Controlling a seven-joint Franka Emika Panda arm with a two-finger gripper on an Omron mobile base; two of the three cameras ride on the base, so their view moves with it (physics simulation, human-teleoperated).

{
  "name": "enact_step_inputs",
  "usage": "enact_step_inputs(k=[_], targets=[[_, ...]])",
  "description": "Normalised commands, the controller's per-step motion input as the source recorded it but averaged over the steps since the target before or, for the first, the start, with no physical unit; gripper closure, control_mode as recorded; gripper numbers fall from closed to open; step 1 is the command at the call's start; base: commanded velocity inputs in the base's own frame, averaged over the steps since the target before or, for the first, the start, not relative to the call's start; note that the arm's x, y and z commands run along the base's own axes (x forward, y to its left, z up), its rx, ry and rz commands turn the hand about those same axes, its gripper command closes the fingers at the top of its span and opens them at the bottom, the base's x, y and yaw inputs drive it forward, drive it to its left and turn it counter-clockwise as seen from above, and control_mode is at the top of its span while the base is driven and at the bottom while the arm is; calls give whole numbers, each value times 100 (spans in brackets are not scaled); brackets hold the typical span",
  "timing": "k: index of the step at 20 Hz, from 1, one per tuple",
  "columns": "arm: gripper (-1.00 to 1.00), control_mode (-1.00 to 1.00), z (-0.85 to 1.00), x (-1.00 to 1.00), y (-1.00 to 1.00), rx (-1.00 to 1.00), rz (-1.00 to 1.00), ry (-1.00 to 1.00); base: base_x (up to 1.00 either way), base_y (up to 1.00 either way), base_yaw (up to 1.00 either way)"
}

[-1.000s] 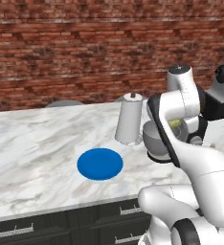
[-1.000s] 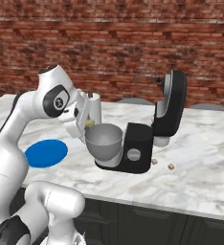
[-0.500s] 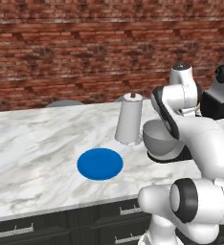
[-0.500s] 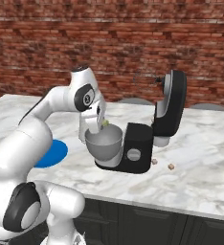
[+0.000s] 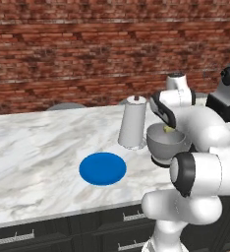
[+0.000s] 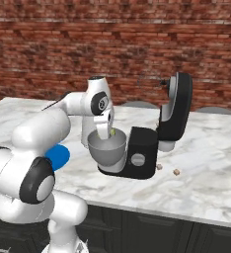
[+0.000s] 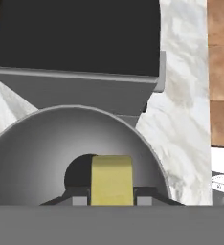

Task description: Add butter and sugar cubes to the stand mixer bowl and then turn on the stand mixer to begin making frosting.

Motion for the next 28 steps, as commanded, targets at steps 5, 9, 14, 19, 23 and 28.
enact_step_inputs(k=[5,9,14,19,23,28], targets=[[100,-100,-59,33,0,1,2,9,0,0,0],[100,-100,-52,22,0,4,8,13,0,0,0],[100,-100,-39,3,0,1,8,3,0,0,0],[-100,-100,-39,0,7,0,2,-1,0,0,0],[-100,-100,-2,-26,4,0,0,-13,0,0,0],[-100,-100,36,-45,9,-2,0,-21,0,0,0]])
